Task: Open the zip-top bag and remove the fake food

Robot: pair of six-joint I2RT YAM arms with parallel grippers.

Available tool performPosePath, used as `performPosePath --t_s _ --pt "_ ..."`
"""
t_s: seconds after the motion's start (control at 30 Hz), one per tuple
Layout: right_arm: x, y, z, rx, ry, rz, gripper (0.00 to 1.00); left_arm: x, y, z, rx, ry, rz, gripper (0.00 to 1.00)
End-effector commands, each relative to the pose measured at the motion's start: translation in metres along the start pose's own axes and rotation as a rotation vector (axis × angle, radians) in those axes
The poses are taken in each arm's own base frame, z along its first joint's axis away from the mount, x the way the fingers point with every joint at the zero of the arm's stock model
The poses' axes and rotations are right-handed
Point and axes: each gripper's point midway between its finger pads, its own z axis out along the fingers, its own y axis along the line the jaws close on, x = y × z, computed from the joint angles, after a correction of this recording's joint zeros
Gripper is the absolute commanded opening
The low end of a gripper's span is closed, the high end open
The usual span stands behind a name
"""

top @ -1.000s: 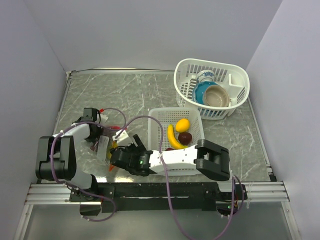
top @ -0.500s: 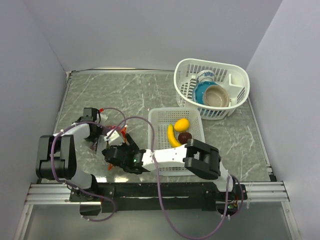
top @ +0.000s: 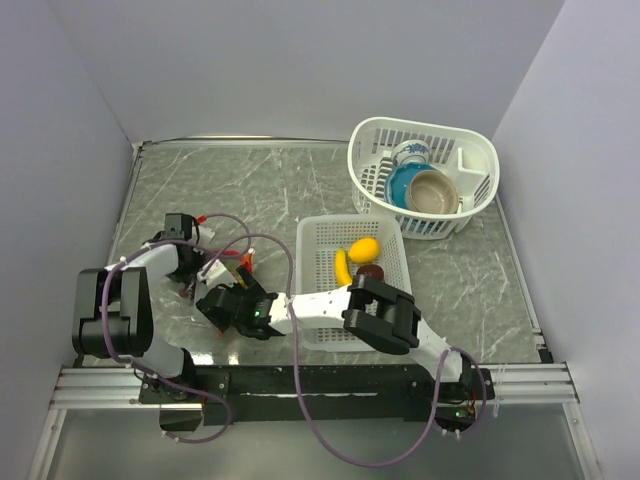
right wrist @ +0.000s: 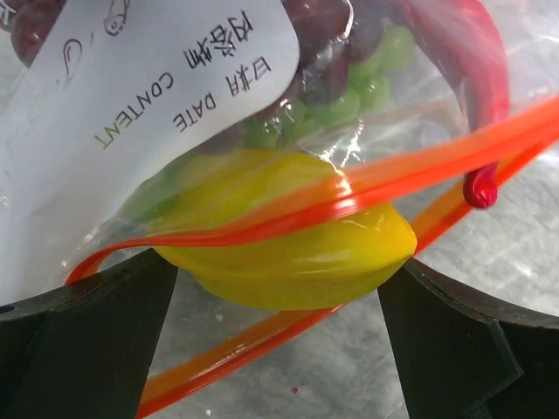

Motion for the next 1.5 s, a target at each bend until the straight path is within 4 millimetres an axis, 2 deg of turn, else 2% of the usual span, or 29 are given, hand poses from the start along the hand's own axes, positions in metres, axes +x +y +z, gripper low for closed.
performPosePath --t_s 0.0,0.07,0.13,0.23,0.33,0.47,0.57,0.63,0.67,0.7,0.8,0.9,1.03,1.1,1.13,1.17,1.23,1.47 --pt "-0.027 0.018 0.007 -0.083 -0.059 0.015 1.00 0.013 -0.029 0.002 0.145 0.052 -0.004 0.01" --pt "-0.033 0.022 0.008 -0.095 -0.067 0.019 1.00 0.013 -0.030 0.001 0.151 0.053 -0.006 0.01" --pt "-0.030 0.026 0.011 -0.106 -0.057 0.010 1.00 0.013 -0.030 0.001 0.153 0.052 -0.005 0.01" --pt "-0.030 0.032 0.012 -0.134 -0.058 0.017 0.93 0.013 -0.030 -0.001 0.155 0.048 -0.002 0.01" --pt "-0.027 0.036 0.011 -0.157 -0.054 0.031 0.80 0.013 -0.033 -0.003 0.169 0.039 -0.002 0.01" --pt "-0.017 0.033 0.011 -0.155 -0.039 0.043 0.53 0.015 -0.035 -0.002 0.168 0.041 0.003 0.01" --pt "-0.016 0.028 0.005 -0.149 -0.055 0.058 0.42 0.017 -0.036 -0.001 0.173 0.044 0.002 0.01" --pt "-0.023 0.021 -0.002 -0.132 -0.077 0.077 0.34 0.020 -0.038 0.000 0.175 0.051 0.002 0.01" --pt "-0.019 0.016 -0.004 -0.119 -0.075 0.077 0.24 0.020 -0.038 0.000 0.176 0.052 0.003 0.01" --pt "-0.027 0.012 -0.011 -0.111 -0.095 0.094 0.19 0.020 -0.039 0.001 0.178 0.053 0.003 0.01" --pt "-0.031 -0.009 -0.024 -0.050 -0.127 0.121 0.15 0.022 -0.040 0.001 0.179 0.058 0.005 0.01" --pt "-0.030 -0.029 -0.031 0.023 -0.143 0.149 0.18 0.021 -0.040 0.001 0.181 0.055 0.003 0.01" --pt "-0.027 -0.029 -0.034 0.027 -0.125 0.157 0.30 0.021 -0.041 0.001 0.189 0.058 -0.005 0.01" --pt "-0.032 -0.025 -0.031 0.022 -0.118 0.167 0.45 0.020 -0.041 0.000 0.189 0.056 -0.007 0.01" --pt "-0.030 -0.023 -0.031 0.024 -0.106 0.161 0.64 0.020 -0.041 0.000 0.188 0.057 -0.006 0.01" --pt "-0.038 -0.022 -0.031 0.019 -0.118 0.174 0.74 0.020 -0.040 0.000 0.186 0.056 -0.003 0.01" --pt "-0.042 -0.018 -0.031 0.002 -0.121 0.189 0.93 0.021 -0.040 -0.001 0.183 0.055 0.003 0.01" --pt "-0.056 -0.004 -0.033 -0.060 -0.129 0.196 0.99 0.023 -0.041 0.000 0.185 0.059 0.004 0.01"
